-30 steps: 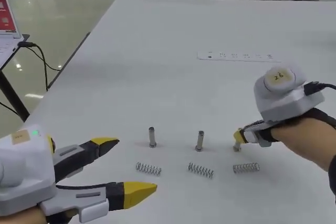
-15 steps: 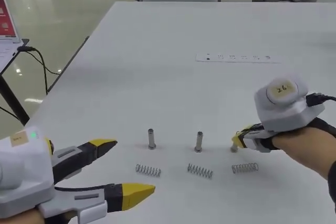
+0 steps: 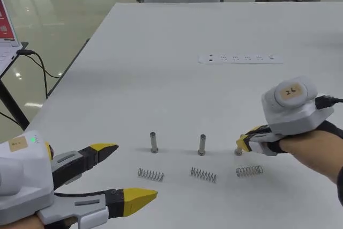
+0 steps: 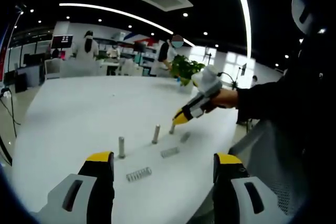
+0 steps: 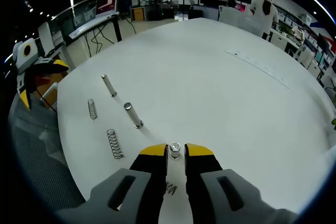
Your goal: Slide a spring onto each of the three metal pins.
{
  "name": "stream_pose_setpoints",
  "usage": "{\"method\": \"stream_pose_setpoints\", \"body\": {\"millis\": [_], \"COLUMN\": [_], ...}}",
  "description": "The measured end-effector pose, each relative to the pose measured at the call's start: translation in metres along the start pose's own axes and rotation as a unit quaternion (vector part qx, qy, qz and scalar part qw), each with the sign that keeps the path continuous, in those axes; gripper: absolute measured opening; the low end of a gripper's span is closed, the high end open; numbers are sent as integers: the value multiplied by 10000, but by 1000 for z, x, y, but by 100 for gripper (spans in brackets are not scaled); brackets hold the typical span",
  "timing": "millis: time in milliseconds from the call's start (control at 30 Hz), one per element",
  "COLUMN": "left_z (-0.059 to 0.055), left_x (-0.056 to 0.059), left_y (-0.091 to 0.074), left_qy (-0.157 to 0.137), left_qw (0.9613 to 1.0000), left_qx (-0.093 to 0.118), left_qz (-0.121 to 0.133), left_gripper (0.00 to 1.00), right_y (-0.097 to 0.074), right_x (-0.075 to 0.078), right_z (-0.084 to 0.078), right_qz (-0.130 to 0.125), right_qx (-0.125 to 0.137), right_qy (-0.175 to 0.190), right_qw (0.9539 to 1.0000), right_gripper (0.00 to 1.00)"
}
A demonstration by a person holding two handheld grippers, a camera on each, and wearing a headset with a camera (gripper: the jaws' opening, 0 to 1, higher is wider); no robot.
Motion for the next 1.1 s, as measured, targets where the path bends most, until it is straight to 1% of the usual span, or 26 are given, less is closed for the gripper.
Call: {"method": "stream_pose_setpoints", "body": {"millis": [100, 233, 300, 333, 367, 400, 433, 533, 633, 667, 700, 733, 800, 933, 1067, 1100], "left_z": [1, 3, 5, 6, 7, 8, 8, 10, 11, 11, 12, 12, 13, 15, 17, 17], "left_x": [0, 0, 0, 0, -1, -1, -1, -1, 0, 0, 0, 0, 1, 1, 3, 3], "left_y": [0, 0, 0, 0, 0, 0, 0, 1, 1, 1, 1, 2, 2, 3, 4, 4], "left_qy": [11, 38, 65, 71, 79, 90, 98, 117, 138, 145, 153, 158, 180, 209, 236, 240], "left_qw": [10000, 10000, 10000, 10000, 10000, 9999, 9999, 9999, 9999, 9998, 9998, 9998, 9997, 9996, 9995, 9994], "left_qx": [-2, 8, 23, 32, 40, 39, 38, 32, 30, 25, 19, 10, -6, -5, -26, -35], "left_qz": [-4, -18, -16, -17, -18, -22, -29, -60, -90, -98, -106, -115, -137, -175, -227, -244], "left_gripper": [74, 74, 73, 73, 73, 73, 73, 73, 73, 73, 72, 72, 72, 72, 71, 71], "right_y": [-4, -13, -17, -19, -20, -22, -23, -25, -24, -23, -22, -20, -16, -13, -9, -8], "right_x": [3, 7, 8, 9, 9, 10, 10, 11, 8, 8, 7, 8, 9, 9, 7, 7], "right_z": [-1, -3, -5, -7, -10, -12, -15, -23, -33, -37, -39, -42, -45, -44, -42, -43], "right_qz": [2, 114, 222, 259, 340, 349, 439, 630, 895, 955, 981, 1016, 1002, 1003, 1123, 1147], "right_qx": [47, 151, 178, 148, 115, 79, 24, -105, -326, -434, -495, -565, -630, -691, -753, -804], "right_qy": [36, 128, 4, -75, -245, -285, -381, -522, -709, -853, -919, -1061, -1205, -1424, -1568, -1613], "right_qw": [10000, 9997, 9996, 9995, 9991, 9990, 9983, 9966, 9929, 9908, 9897, 9875, 9856, 9823, 9783, 9769], "right_gripper": [10, 14, 15, 15, 15, 15, 15, 15, 15, 15, 15, 16, 16, 15, 15, 14]}}
Point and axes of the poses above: the centre of the closed fingertips' face, and the gripper's own axes: y roughly forward along the fingers, x roughly to its right, z roughly out of its top, the point moved 8 cm from there along -y, roughly backward along the fingers, and after that the axes turned 7 degrees about y, right-handed, at the moved point
